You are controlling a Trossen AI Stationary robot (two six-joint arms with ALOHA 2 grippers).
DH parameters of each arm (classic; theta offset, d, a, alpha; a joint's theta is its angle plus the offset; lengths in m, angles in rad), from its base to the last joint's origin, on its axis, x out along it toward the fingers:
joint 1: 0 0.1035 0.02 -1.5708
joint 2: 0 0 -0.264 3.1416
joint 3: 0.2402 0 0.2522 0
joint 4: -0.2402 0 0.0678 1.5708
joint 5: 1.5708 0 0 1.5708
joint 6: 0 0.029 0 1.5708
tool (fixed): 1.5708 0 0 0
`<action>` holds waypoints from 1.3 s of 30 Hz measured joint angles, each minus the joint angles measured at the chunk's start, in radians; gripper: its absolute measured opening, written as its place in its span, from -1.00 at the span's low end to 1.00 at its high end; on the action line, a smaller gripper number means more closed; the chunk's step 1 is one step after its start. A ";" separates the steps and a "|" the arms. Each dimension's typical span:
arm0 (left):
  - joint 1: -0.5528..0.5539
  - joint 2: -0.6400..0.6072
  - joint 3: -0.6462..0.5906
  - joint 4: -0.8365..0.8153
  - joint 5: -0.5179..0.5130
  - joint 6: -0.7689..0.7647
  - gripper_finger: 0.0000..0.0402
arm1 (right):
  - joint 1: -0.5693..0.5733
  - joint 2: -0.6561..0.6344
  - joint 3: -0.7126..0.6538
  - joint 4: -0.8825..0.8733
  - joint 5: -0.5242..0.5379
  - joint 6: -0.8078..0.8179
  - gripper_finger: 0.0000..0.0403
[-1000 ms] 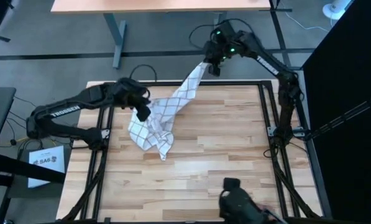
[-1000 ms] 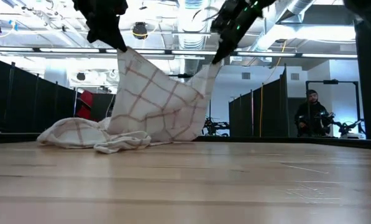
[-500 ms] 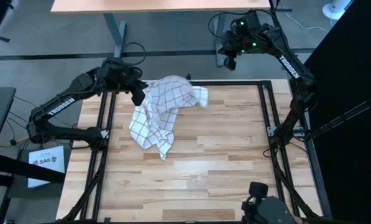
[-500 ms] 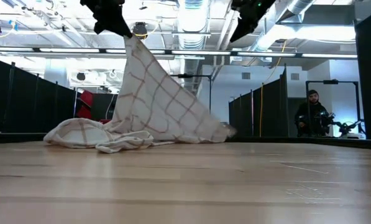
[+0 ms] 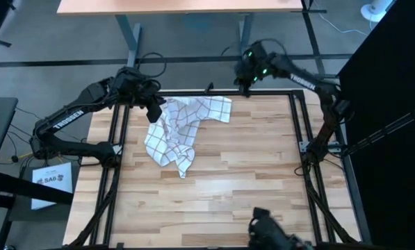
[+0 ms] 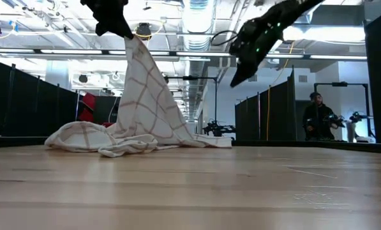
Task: Roll towel
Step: Roll the white squared towel
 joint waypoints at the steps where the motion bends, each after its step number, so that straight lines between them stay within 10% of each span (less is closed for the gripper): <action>1: 0.000 0.000 0.000 0.000 0.000 0.000 -0.96 | 0.025 0.009 -0.025 0.018 0.001 0.006 -0.65; 14: -0.001 0.000 0.000 -0.002 0.027 0.001 -0.96 | 0.220 0.238 -0.039 -0.101 0.235 -0.032 -0.01; 39: -0.017 0.000 -0.001 -0.011 0.029 0.036 -0.96 | 0.268 0.341 -0.037 -0.057 0.269 -0.073 0.01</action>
